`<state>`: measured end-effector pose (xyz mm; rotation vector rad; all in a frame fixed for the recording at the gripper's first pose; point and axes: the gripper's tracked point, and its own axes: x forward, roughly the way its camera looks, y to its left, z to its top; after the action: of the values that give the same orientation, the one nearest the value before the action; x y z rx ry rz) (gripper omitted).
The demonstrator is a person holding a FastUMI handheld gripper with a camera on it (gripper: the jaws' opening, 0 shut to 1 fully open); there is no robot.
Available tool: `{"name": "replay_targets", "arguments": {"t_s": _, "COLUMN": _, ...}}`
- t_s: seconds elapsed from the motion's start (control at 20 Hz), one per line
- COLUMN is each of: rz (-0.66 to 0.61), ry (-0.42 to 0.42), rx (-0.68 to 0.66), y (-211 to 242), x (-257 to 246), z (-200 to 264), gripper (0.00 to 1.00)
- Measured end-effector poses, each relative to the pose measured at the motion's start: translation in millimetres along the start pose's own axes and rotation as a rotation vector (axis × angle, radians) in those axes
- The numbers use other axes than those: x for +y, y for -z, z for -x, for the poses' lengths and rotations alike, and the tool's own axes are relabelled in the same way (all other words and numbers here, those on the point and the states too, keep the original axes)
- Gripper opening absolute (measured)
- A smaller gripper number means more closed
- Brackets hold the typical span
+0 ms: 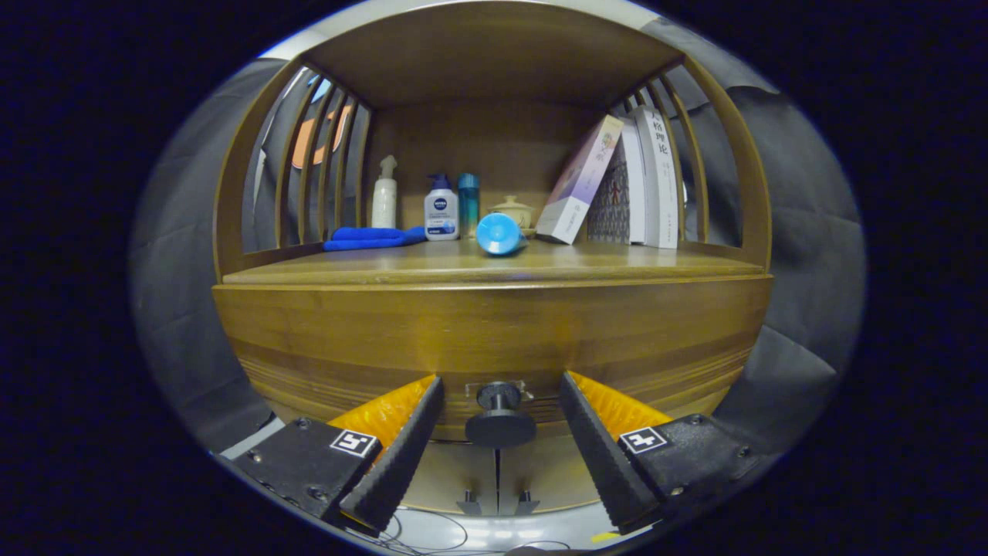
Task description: Pull open the drawer, take out the items inside it, and place them on the countertop above the cabinet.
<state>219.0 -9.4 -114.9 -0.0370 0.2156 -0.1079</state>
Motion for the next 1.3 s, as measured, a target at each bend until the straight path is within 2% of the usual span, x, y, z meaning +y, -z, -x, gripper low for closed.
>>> {"name": "replay_targets", "arguments": {"t_s": 0.3, "rz": 0.008, "ry": 0.001, "rx": -0.002, "y": 1.2, "x": 0.2, "z": -0.7, "gripper": 1.00}}
{"name": "replay_targets", "arguments": {"t_s": 0.65, "rz": 0.097, "ry": -0.002, "rx": 0.120, "y": 5.7, "x": -0.8, "z": 9.5, "gripper": 0.99}}
{"name": "replay_targets", "arguments": {"t_s": 0.75, "rz": 0.104, "ry": 0.011, "rx": 0.097, "y": -2.2, "x": -7.7, "z": 31.8, "gripper": 1.00}}
{"name": "replay_targets", "arguments": {"t_s": 1.15, "rz": 0.026, "ry": -0.043, "rx": -0.091, "y": -44.9, "x": -12.4, "z": 173.5, "gripper": 1.00}}
{"name": "replay_targets", "arguments": {"t_s": 1.3, "rz": -0.006, "ry": -0.048, "rx": -0.138, "y": -53.9, "x": -14.6, "z": 210.2, "gripper": 0.99}}
